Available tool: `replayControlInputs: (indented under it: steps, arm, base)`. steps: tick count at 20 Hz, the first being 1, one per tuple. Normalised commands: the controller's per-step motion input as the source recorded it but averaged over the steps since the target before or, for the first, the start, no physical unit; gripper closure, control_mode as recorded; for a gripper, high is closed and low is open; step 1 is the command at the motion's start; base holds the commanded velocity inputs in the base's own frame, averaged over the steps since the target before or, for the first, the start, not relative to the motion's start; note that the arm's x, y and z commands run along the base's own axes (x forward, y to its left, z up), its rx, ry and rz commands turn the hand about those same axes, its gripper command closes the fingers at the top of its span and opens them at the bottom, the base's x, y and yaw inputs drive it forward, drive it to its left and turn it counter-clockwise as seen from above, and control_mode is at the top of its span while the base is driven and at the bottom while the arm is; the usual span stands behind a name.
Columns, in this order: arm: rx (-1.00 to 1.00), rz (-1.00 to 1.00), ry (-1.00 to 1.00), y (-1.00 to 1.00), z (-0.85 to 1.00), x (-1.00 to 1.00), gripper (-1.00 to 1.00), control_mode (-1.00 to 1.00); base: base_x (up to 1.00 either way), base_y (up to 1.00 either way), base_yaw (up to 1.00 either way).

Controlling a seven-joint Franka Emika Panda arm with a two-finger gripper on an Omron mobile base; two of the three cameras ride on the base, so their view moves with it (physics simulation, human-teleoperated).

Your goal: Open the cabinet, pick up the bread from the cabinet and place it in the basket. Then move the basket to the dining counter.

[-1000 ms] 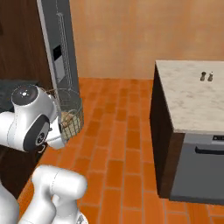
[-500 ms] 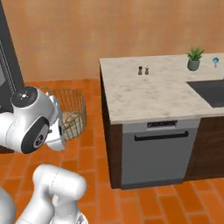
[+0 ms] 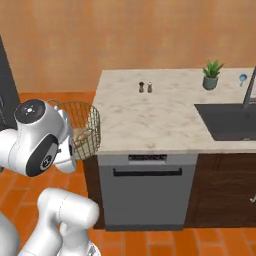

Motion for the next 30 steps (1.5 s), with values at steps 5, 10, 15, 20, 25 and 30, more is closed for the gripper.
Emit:
replayControlInputs:
  steps: [5, 10, 15, 20, 25, 30]
  arm:
    - [0.0, 0.0, 0.0, 0.0, 0.0, 0.0, 1.0, 1.0]
    - [0.0, 0.0, 0.0, 0.0, 0.0, 0.0, 1.0, 1.0]
    - [0.0, 0.0, 0.0, 0.0, 0.0, 0.0, 1.0, 1.0]
    - [0.02, 0.03, 0.0, -0.1, -0.01, 0.15, 1.0, -1.0]
    - [0.08, 0.14, 0.0, -0.54, -0.21, 0.97, 1.0, -1.0]
    - [0.03, 0.12, 0.0, -0.55, -0.51, 1.0, 1.0, -1.0]
  base:
    - [0.35, -1.0, 0.49]
    - [0.33, -0.7, 0.36]
    - [0.89, -0.48, 0.18]
    - [0.44, -0.28, 0.11]
    - [0.0, 0.0, 0.0]
    - [0.0, 0.0, 0.0]
